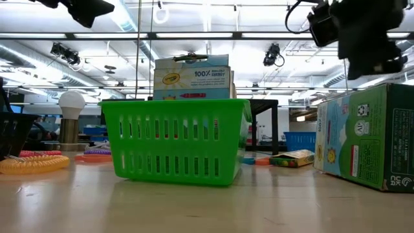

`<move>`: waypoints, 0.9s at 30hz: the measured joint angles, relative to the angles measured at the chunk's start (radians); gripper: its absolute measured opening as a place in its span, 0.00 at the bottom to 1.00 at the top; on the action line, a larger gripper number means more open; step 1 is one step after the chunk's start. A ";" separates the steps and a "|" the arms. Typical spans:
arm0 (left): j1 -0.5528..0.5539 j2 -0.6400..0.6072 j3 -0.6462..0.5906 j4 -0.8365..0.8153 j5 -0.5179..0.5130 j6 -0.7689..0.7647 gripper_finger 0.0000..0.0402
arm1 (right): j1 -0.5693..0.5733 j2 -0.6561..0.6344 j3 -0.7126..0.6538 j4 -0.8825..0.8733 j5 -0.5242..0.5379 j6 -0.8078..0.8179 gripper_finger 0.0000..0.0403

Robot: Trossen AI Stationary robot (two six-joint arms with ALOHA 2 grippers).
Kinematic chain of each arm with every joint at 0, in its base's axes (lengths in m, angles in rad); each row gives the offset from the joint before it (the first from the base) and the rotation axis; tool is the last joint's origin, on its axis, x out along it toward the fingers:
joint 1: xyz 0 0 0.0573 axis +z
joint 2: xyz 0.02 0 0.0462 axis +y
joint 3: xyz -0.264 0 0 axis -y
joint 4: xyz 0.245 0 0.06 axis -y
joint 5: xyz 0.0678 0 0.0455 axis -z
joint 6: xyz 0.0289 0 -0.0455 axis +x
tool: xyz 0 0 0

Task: Pick & Place Office Desk Supplies
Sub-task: Put the blue spring rubberband into the black bin

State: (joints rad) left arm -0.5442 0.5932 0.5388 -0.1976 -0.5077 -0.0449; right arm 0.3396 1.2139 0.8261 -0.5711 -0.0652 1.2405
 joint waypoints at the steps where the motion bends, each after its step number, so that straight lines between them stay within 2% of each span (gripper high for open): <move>1: 0.000 -0.001 0.000 0.002 0.009 0.001 0.71 | 0.015 0.022 0.000 0.031 -0.011 0.033 0.44; 7: 0.000 -0.027 0.000 -0.020 0.041 0.032 0.71 | 0.088 0.109 0.000 0.206 -0.030 0.207 0.44; 11: 0.000 -0.053 0.000 -0.039 0.069 0.046 0.71 | 0.129 0.116 0.001 0.238 -0.027 0.302 0.44; 14: 0.000 -0.078 0.000 -0.070 0.085 0.047 0.71 | 0.148 0.116 0.002 0.238 0.004 0.313 0.44; 18: 0.000 -0.106 0.000 -0.086 0.104 0.033 0.71 | 0.152 0.116 0.002 0.247 0.028 0.202 0.44; 22: 0.000 -0.118 0.000 -0.084 0.123 0.021 0.71 | 0.151 0.116 0.002 0.334 0.050 -0.018 0.44; 27: 0.000 -0.101 0.000 -0.086 0.124 -0.015 0.71 | 0.151 0.116 0.002 0.425 0.196 -0.273 0.44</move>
State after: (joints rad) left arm -0.5442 0.4926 0.5388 -0.2831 -0.3840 -0.0598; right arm 0.4904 1.3296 0.8276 -0.1457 0.1310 0.9675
